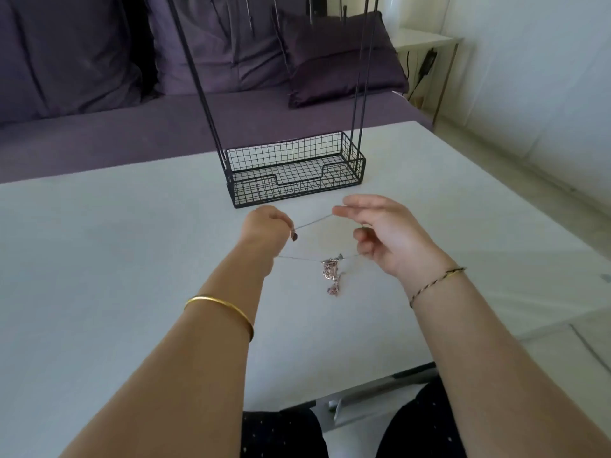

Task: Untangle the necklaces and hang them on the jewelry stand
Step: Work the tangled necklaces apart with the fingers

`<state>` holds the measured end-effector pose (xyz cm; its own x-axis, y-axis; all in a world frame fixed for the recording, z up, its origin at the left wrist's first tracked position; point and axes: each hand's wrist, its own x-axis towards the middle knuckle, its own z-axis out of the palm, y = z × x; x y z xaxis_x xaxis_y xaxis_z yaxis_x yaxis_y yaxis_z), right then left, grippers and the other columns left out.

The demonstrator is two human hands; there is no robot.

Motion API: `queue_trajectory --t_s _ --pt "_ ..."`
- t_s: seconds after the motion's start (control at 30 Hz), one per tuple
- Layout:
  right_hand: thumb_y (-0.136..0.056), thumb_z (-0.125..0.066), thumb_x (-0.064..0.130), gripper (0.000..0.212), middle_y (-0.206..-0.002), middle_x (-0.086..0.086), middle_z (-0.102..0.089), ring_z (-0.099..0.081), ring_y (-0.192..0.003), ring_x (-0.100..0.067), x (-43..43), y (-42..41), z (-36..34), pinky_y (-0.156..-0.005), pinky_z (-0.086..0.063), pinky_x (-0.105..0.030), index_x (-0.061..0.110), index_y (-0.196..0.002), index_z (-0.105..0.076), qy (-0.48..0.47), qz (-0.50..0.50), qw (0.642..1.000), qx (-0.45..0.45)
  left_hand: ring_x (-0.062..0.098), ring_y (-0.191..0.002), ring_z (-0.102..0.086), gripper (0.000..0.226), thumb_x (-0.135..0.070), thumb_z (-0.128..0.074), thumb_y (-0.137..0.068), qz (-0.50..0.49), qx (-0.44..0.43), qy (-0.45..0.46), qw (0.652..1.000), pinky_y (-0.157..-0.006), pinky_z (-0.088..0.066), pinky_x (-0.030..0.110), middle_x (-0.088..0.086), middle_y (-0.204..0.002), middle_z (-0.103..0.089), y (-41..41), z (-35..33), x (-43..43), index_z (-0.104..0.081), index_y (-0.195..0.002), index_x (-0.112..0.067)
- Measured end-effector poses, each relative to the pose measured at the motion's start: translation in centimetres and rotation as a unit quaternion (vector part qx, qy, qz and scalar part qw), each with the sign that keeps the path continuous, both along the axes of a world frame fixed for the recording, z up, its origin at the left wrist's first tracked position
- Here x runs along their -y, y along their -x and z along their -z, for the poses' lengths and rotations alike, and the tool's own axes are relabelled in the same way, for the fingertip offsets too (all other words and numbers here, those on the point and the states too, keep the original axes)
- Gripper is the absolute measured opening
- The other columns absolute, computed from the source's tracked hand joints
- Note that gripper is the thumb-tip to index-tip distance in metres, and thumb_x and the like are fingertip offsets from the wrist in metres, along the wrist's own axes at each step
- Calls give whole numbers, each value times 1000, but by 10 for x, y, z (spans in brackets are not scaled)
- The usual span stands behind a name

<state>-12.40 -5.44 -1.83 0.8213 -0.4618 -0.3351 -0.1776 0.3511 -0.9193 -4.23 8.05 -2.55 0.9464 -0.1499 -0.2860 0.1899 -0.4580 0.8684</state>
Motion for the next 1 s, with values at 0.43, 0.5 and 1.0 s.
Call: queue_trajectory --t_s 0.43,0.5,1.0 --pt "-92 -52 2 18 -100 -4 -69 -64 -72 -20 19 -15 24 -69 -52 -27 13 -103 -61 17 9 1000 -10 22 -98 -59 9 -12 -59 -86 191 164 -228 941 -74 -47 29 2 -107 -63 14 3 29 -63 -90 -19" --pt "-91 -52 0 15 -94 -9 -66 -61 -69 -21 22 -18 27 -68 -50 -29 11 -95 -61 55 25 998 -27 23 -95 -58 18 -21 -67 -83 278 146 -271 910 -73 -46 28 3 -104 -61 23 5 35 -62 -98 -13" --pt "-86 -38 -5 30 -80 -3 -68 -64 -70 -15 11 -1 20 -62 -51 -26 13 -93 -61 266 -68 961 -20 16 -78 -62 8 -3 -54 -94 216 -166 58 960 -80 -54 26 7 -81 -63 26 -2 23 -61 -90 -6"
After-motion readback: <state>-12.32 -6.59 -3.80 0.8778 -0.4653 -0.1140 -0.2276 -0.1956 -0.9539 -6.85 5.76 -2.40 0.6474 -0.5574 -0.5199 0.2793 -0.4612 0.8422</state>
